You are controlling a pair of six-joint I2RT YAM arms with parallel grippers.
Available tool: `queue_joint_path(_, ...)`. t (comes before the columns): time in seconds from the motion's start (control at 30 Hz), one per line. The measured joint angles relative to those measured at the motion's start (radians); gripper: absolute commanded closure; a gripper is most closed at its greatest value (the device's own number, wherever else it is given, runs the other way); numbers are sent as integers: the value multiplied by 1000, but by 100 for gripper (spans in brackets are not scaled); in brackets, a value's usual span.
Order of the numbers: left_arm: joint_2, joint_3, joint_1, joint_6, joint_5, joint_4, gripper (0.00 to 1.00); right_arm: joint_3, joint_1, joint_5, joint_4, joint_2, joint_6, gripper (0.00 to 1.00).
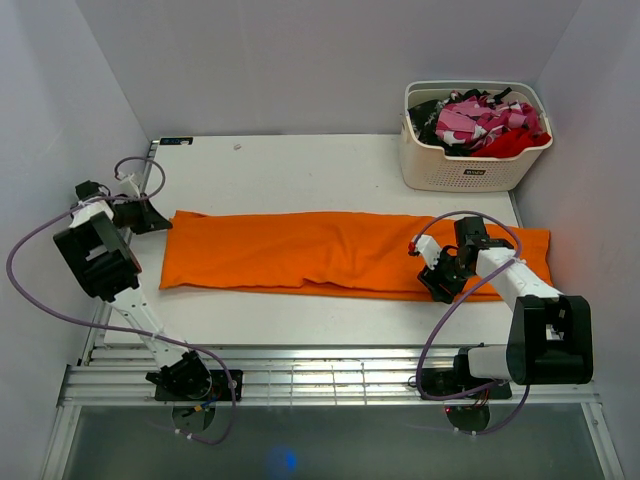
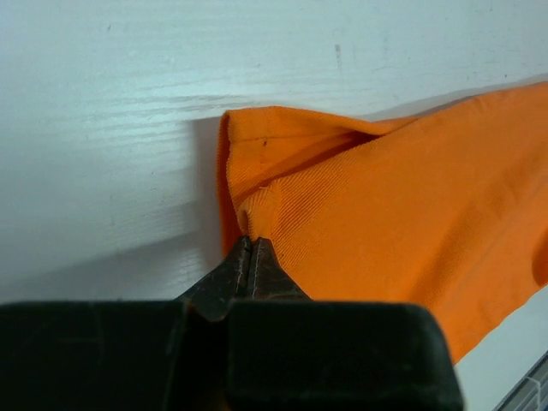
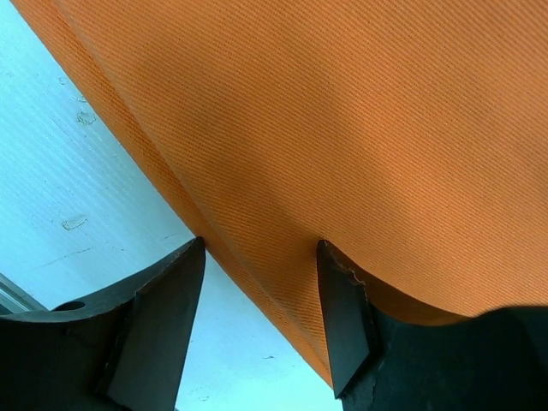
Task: Fold and stack the trousers
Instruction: Fold the trousers
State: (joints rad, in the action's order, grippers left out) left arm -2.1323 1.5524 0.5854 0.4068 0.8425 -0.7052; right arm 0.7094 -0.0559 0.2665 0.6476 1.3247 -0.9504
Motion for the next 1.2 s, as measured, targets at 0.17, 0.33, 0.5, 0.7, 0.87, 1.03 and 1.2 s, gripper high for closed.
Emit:
queue_joint_path(0.17,96,-27,-9,48,58,22,100,-5,-2,-6,0,0,-2,43)
queue_joint_path(0.33,141,-27,-30,79,116,78,100,-5,-2,-10,0,0,-3,44)
queue_joint_path(0.5,121,-27,-56,78,112,149,100,-5,-3,-24,0,0,-9,45)
queue_joint_path(0.7,70,-6,-68,47,86,234,94,-32,-3,-51,-12,0,-27,48)
queue_joint_path(0.87,45,2,-69,43,61,242,80,-42,-6,-62,-25,-10,-34,49)
queue_joint_path(1.03,30,8,-68,45,45,245,69,-48,-6,-65,-27,-16,-51,50)
queue_joint_path(1.2,20,39,-69,41,42,251,53,-48,-6,-66,-27,-16,-52,50)
